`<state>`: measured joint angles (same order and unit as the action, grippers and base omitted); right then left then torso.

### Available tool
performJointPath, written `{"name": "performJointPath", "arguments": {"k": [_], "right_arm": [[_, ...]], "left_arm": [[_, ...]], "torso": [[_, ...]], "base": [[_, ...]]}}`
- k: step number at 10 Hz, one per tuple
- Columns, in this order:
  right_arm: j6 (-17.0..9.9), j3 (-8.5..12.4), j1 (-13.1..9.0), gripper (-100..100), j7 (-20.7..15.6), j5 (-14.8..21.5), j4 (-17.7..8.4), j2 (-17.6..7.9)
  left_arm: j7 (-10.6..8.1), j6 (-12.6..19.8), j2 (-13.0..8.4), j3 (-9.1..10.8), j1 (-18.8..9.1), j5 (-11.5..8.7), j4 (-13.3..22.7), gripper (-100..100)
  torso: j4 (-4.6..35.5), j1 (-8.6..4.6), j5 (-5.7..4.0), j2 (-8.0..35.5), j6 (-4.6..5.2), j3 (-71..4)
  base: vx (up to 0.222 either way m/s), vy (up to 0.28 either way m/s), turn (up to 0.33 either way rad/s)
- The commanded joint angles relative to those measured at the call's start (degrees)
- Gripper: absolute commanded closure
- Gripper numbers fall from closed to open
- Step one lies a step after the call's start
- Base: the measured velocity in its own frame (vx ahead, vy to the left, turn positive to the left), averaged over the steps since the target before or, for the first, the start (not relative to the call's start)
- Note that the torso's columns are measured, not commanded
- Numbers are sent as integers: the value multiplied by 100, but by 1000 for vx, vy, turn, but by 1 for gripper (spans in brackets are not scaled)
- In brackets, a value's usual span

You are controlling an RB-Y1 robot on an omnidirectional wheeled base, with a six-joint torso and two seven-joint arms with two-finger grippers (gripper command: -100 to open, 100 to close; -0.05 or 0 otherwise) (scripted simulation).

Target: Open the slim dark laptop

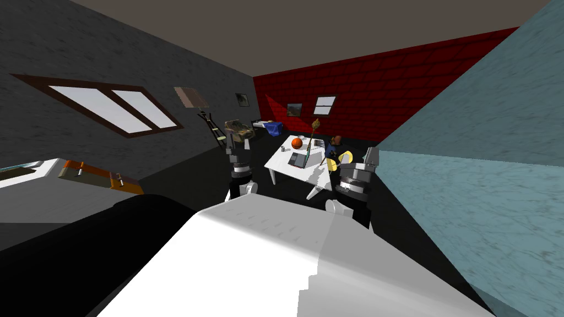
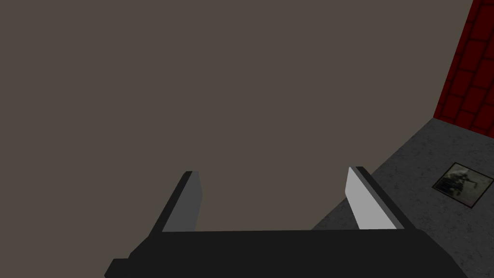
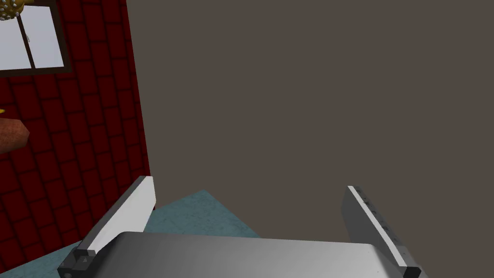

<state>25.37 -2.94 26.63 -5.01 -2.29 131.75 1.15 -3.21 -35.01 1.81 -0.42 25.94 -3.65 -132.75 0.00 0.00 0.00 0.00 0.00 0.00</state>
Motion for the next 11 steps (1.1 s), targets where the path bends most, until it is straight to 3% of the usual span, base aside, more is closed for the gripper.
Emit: {"name": "performJointPath", "arguments": {"k": [1, 9, 10, 11], "right_arm": [[0, 0, 0, 0, 0, 0, 0, 0], [1, 0, 0, 0, 0, 0, 2, 0], [-15, 20, -8, -100, -49, 51, -28, -256], [-32, 40, -17, -100, -99, 103, -57, -425]], "left_arm": [[0, 0, 0, 0, 0, 0, 0, 0], [0, 0, 0, 0, 0, 0, -2, 0], [0, 0, 0, 0, 0, 0, -2, 0], [0, 0, 0, 0, 0, 0, 0, 0]], "torso": [[235, 0, 0, 232, 0, -467], [3537, 0, 0, 3539, 0, -7073], [3960, 0, 0, 3962, 0, -7919], [4149, 1, 0, 4153, 0, -8314]], "base": [[0, 0, 0], [0, 0, 0], [10, 7, 15], [14, 16, 22]]}}
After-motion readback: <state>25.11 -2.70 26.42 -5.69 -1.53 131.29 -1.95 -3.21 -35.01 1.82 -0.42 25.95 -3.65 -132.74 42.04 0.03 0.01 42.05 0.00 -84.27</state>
